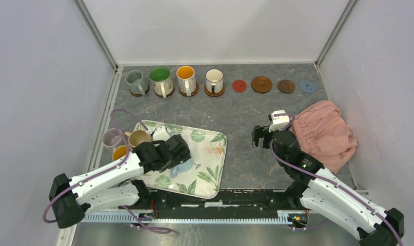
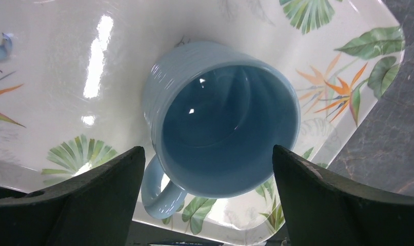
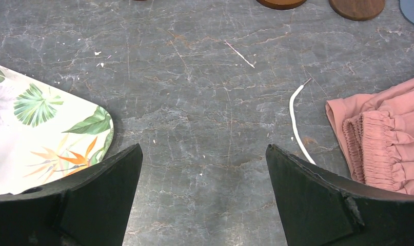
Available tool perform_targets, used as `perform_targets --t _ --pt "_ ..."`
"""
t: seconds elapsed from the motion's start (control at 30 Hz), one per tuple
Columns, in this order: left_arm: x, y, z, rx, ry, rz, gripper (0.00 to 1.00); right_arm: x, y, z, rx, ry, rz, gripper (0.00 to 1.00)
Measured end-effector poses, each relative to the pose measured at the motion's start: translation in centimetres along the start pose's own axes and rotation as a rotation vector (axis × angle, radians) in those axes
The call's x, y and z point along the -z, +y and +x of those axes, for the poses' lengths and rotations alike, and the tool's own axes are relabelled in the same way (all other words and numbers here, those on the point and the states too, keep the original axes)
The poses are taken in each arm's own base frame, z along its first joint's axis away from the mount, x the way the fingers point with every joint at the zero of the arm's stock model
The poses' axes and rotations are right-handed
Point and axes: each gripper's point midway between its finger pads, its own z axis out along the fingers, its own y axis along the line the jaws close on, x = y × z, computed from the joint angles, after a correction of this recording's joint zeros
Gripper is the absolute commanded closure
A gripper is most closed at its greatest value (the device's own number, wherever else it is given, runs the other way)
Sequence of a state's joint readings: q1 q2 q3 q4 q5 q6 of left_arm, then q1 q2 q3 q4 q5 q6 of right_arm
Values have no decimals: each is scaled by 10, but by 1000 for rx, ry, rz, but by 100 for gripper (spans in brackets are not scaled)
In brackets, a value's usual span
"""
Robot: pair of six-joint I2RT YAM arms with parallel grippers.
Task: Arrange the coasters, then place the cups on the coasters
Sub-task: Move the cup to the tray, then pick up the cup from the tray.
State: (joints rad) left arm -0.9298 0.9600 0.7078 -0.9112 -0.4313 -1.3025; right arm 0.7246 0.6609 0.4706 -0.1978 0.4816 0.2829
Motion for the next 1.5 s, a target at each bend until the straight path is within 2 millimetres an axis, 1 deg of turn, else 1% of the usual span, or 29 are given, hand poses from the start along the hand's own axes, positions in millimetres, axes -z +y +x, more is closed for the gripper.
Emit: perform_targets --t 0.17,0.3,0.47,0.63,1.03,1.27,1.4,1.5 --pt "0 -2 11 -77 17 0 0 1 -1 0 -1 -1 1 2" --pt "2 -6 15 -116 21 12 0 1 -1 0 -1 -1 1 2" --pt "8 -12 12 -113 10 54 0 1 -1 0 -1 -1 1 2" --pt "17 -25 6 -103 -9 140 0 1 -1 0 0 0 1 2" --pt "15 -28 18 -233 26 155 0 4 -3 2 -1 8 3 2" --pt "6 -28 32 -294 67 124 1 6 -4 4 -2 12 4 2" --pt "1 -27 37 -317 75 108 9 6 -4 4 0 15 5 2" --pt "-4 -26 41 -347 82 94 20 6 -4 4 0 15 5 2"
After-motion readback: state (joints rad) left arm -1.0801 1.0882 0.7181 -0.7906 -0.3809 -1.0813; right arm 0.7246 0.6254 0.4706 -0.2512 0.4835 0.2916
